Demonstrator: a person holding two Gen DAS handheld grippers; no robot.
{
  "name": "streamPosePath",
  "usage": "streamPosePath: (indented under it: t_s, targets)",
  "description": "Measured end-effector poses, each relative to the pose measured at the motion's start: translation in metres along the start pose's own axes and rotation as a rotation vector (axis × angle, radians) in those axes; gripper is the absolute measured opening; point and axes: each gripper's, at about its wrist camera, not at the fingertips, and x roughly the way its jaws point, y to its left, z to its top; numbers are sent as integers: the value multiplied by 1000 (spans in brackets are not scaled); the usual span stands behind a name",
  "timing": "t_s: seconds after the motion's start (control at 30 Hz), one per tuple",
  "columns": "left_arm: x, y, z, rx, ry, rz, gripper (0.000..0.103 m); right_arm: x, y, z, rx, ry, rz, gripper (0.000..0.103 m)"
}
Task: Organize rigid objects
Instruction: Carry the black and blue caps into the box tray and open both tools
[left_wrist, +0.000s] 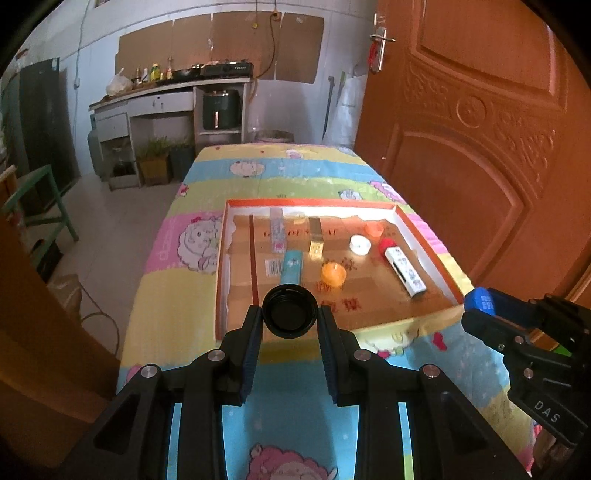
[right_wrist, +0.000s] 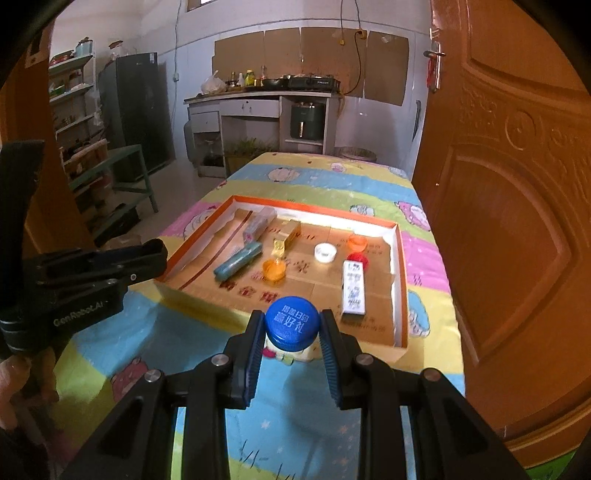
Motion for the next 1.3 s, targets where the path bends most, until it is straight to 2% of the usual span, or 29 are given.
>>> streamPosePath:
  t_s: [0.3,0.73,1.3]
  targets:
    - [19,6,34,1,-2,19,31,21,-13,28,-10,7,-3,30]
    - [67,24,67,1,54,32,31,65,-37,55,31,52,44,30]
    - [125,36,75,15,166,46,31,128,-46,67,62,178,83,30]
